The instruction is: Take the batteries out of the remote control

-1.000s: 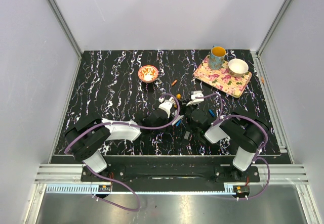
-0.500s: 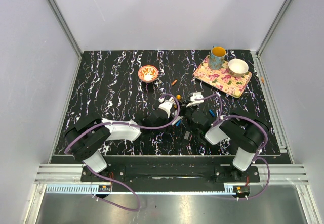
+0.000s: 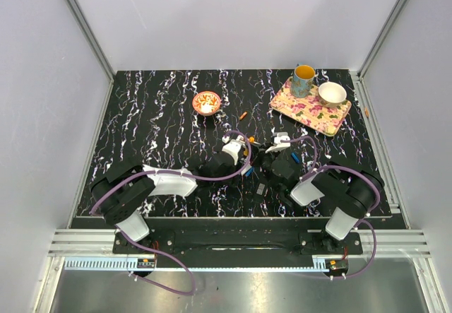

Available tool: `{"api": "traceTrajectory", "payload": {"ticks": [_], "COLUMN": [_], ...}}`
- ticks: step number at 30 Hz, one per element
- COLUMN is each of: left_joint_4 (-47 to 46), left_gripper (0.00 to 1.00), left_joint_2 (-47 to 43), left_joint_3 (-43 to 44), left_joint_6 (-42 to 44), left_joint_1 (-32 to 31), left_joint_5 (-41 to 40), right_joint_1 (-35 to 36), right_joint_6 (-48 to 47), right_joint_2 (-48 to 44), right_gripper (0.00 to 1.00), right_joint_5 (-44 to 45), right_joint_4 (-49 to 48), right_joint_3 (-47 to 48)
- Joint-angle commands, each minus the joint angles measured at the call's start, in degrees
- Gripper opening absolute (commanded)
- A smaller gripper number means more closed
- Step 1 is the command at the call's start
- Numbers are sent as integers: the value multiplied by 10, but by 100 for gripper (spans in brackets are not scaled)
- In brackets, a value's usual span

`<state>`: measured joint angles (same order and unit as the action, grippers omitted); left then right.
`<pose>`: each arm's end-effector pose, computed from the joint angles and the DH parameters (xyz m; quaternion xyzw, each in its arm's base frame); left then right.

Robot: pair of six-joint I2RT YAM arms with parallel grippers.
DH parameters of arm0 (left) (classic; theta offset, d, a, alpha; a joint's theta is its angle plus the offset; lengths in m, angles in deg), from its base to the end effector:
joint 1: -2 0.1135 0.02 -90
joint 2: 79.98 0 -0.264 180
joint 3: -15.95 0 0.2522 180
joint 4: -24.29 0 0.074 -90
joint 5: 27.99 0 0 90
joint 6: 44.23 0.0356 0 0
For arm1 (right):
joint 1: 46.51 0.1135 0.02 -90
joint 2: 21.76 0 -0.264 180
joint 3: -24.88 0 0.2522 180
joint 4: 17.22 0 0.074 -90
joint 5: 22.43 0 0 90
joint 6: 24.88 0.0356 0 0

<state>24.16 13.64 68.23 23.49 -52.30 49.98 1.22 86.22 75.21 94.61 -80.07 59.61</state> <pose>0.1857 -0.2457 0.1387 0.2082 0.8825 -0.1796 0.3815 0.1971 0.1928 0.1535 0.0042 0.7037 0.2550 0.6631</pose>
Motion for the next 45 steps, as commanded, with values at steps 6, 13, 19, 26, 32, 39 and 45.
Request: {"api": "traceTrajectory", "payload": {"ticks": [6, 13, 19, 26, 32, 39, 45], "left_joint_4": [78, 84, 83, 84, 84, 80, 77], "left_gripper": [0, 0, 0, 0, 0, 0, 0], "left_joint_2": [38, 36, 38, 39, 40, 45, 46], "left_joint_3": [-20, -21, -20, -21, -20, -20, -23], "left_joint_6": [-16, -14, -13, -12, -14, -14, -15], "left_joint_1": [-4, -4, -4, -3, -3, -3, -3], "left_joint_5": [69, 71, 72, 71, 72, 74, 75], "right_joint_1": [7, 6, 6, 6, 7, 5, -4], "right_joint_6": [-73, -121, -135, -116, -92, 29, 125], "right_joint_2": [-5, 8, 29, 49, 52, 73, 62], "right_gripper": [0, 0, 0, 0, 0, 0, 0], "right_joint_5": [63, 71, 65, 55, 42, 12, -9], "right_joint_4": [-92, -112, -115, -114, -108, -104, -105], "right_joint_3": [4, 34, 47, 43, 32, 19, -5]}}
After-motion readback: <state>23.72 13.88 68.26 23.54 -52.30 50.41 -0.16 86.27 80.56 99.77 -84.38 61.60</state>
